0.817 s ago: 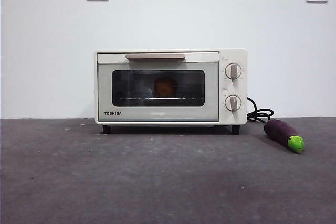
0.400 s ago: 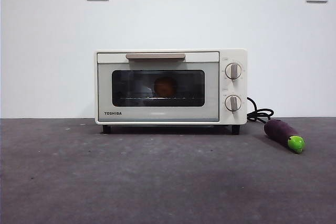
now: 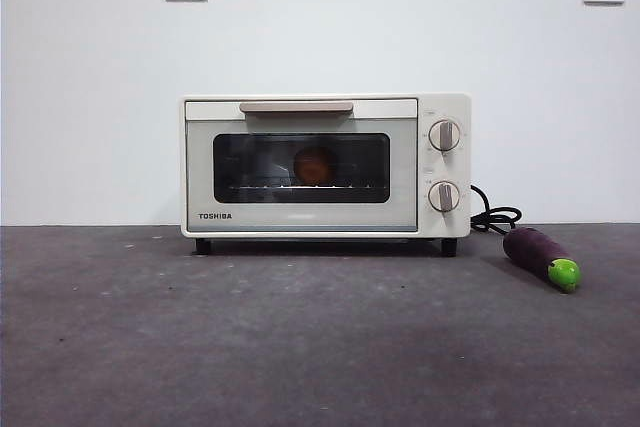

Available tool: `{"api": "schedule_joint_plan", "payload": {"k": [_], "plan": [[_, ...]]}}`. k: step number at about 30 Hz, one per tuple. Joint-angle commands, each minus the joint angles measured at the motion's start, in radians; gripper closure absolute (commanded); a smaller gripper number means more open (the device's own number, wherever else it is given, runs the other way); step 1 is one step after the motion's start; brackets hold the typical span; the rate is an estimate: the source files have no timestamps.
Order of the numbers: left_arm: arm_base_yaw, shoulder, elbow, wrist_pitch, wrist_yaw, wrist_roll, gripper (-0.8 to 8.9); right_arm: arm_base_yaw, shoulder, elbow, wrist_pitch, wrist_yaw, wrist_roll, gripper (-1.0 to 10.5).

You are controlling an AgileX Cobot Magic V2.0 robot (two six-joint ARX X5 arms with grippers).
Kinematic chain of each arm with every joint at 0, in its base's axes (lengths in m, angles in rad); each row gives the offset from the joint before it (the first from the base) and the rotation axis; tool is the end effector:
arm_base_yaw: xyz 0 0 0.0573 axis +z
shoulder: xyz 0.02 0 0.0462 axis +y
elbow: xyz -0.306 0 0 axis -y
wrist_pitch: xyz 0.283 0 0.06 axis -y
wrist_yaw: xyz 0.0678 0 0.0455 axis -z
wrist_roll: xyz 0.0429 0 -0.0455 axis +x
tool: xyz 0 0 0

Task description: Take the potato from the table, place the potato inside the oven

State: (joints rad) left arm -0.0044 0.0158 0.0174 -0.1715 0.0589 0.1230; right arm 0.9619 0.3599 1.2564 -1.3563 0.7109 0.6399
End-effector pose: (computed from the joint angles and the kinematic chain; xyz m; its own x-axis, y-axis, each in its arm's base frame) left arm 0.1060 -0.0030 0.1501 0.9836 -0.0632 -0.1688 0.0827 0.9904 0.1110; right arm -0.0037 -0.0543 0.4253 0.9237 0.1838 -0.3363 -0.0788 0.9498 0.3028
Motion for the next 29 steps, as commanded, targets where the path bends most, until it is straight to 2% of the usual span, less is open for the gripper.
{"api": "schedule_joint_plan", "payload": {"k": [1,4,7,9,11,15,18,20,22,24,27,29], "plan": [[0.004,0.0,-0.009,0.007,0.001,0.011,8.18,-0.001,-0.003,-0.005,-0.02,0.008,0.007,9.1],[0.004,0.0,-0.009,0.007,0.001,0.011,8.18,-0.021,-0.003,-0.005,-0.02,0.008,0.0,9.1],[0.004,0.0,-0.009,0.007,0.001,0.011,8.18,-0.098,-0.004,-0.005,-0.02,0.031,-0.032,9.0],[0.004,0.0,-0.009,0.007,0.001,0.011,8.18,-0.184,-0.004,-0.013,-0.02,0.038,-0.075,9.1],[0.004,0.0,-0.009,0.007,0.001,0.011,8.18,-0.259,-0.004,-0.034,-0.02,0.032,-0.15,9.1],[0.004,0.0,-0.009,0.007,0.001,0.011,8.18,-0.419,-0.005,-0.132,0.013,0.032,-0.161,9.1],[0.004,0.0,-0.009,0.007,0.001,0.011,8.18,-0.537,-0.023,-0.247,0.185,-0.01,-0.179,9.1],[0.004,0.002,-0.009,0.007,0.001,0.011,8.17,-0.606,-0.046,-0.341,0.372,-0.1,-0.248,9.1],[0.004,0.004,-0.009,0.007,0.001,0.011,8.17,-0.667,-0.071,-0.451,0.594,-0.246,-0.364,9.1],[0.004,0.006,-0.009,0.007,0.001,0.011,8.18,-0.726,-0.1,-0.585,0.835,-0.42,-0.511,9.1],[0.004,0.006,-0.009,0.007,0.001,0.011,8.18,-0.801,-0.127,-0.776,1.112,-0.613,-0.679,9.1],[0.004,0.006,-0.009,0.007,0.001,0.011,8.18,-0.849,-0.14,-0.881,1.229,-0.709,-0.741,9.1]]}}
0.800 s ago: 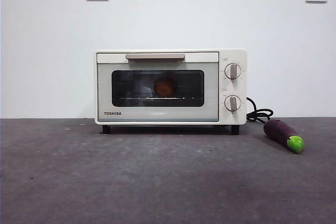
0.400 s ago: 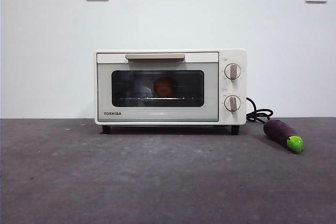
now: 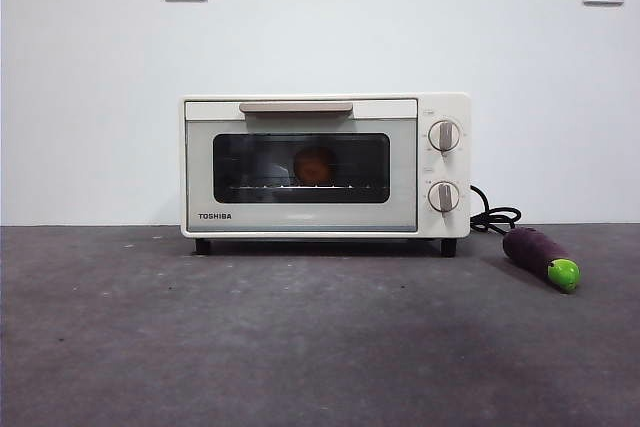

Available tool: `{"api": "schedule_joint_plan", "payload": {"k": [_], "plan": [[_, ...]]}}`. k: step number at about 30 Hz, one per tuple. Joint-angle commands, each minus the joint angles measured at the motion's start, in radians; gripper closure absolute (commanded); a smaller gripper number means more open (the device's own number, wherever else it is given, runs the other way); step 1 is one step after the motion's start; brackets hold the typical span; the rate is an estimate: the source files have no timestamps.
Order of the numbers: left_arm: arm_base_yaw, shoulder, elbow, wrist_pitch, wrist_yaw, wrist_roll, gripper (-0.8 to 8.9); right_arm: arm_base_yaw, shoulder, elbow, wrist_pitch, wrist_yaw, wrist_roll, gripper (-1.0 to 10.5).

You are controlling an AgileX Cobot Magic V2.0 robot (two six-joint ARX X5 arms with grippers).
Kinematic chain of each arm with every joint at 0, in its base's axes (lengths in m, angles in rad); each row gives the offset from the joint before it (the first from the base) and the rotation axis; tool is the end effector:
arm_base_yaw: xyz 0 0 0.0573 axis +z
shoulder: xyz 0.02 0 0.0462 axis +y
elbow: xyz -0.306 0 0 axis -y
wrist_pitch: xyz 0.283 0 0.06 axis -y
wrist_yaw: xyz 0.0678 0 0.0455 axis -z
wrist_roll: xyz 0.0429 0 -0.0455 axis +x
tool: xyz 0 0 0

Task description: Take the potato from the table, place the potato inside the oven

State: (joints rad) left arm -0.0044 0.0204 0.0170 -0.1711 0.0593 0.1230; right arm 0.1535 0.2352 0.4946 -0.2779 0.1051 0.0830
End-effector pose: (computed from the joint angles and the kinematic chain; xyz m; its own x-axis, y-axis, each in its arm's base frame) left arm 0.1062 -0.0030 0.1496 0.9828 -0.0636 -0.1733 0.0836 0.9903 0.1106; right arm 0.0906 0.0095 0.3033 0.9987 0.0484 -0.0184 -0.0467 0.9956 0.0810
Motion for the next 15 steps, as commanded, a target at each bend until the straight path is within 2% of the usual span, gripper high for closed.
{"api": "schedule_joint_plan", "payload": {"k": [1,4,8,15], "plan": [[0.004,0.002,-0.009,0.007,0.0,0.011,8.18,-0.064,-0.024,-0.164,0.185,-0.154,-0.204,9.1],[0.004,0.002,-0.009,0.007,0.0,0.011,8.18,-0.125,-0.06,-0.259,0.208,-0.231,-0.272,9.1],[0.004,0.002,-0.009,0.007,0.0,0.011,8.18,-0.18,-0.127,-0.366,0.203,-0.229,-0.331,9.1],[0.004,0.002,-0.009,0.007,0.0,0.011,8.18,-0.201,-0.205,-0.481,0.183,-0.226,-0.309,9.1]]}}
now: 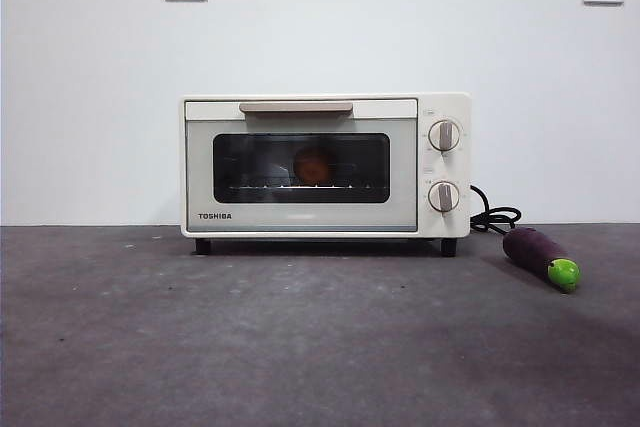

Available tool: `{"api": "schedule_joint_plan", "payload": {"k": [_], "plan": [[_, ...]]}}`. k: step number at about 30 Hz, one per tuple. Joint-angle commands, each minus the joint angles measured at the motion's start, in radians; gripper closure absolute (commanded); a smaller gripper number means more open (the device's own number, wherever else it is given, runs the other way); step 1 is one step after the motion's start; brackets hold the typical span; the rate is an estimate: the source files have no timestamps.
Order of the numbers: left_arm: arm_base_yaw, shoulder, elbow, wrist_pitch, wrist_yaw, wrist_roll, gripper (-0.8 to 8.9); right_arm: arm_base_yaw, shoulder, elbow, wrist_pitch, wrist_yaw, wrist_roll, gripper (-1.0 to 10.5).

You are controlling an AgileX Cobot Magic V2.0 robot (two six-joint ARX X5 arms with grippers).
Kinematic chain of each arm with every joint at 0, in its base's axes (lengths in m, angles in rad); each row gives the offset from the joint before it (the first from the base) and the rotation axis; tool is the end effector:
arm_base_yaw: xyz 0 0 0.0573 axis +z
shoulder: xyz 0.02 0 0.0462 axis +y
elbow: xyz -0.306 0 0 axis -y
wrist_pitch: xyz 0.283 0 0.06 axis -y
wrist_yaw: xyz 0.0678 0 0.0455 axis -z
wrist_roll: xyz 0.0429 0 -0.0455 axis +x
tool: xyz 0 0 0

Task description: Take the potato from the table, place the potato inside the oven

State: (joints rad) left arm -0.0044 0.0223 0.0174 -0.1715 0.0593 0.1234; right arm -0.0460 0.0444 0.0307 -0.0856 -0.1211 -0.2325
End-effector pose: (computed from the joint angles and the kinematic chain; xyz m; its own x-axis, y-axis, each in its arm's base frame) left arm 0.1063 -0.0030 0.1495 0.9825 -0.0636 -0.1752 0.0839 0.9903 0.1109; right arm 0.1081 0.0002 0.1623 0.9923 0.0753 -0.0984 -0.0953 0.9714 -0.2176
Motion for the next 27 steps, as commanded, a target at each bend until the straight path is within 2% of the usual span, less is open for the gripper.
{"api": "schedule_joint_plan", "payload": {"k": [1,7,10,19,27], "plan": [[0.004,0.0,-0.009,0.007,0.0,0.011,8.18,-0.001,-0.023,-0.017,-0.03,0.01,0.013,9.1],[0.004,0.0,-0.009,0.007,0.0,0.011,8.18,-0.001,-0.037,-0.017,-0.078,0.124,0.083,9.1],[0.004,0.004,-0.009,0.007,0.0,0.01,8.18,-0.001,-0.037,-0.017,-0.105,0.126,0.084,9.1],[0.004,0.013,-0.009,0.007,0.0,0.01,8.18,-0.001,-0.037,-0.017,-0.103,0.126,0.183,9.1],[0.004,0.013,-0.009,0.007,0.0,0.011,8.17,-0.001,-0.037,-0.017,-0.101,0.13,0.184,9.1]]}}
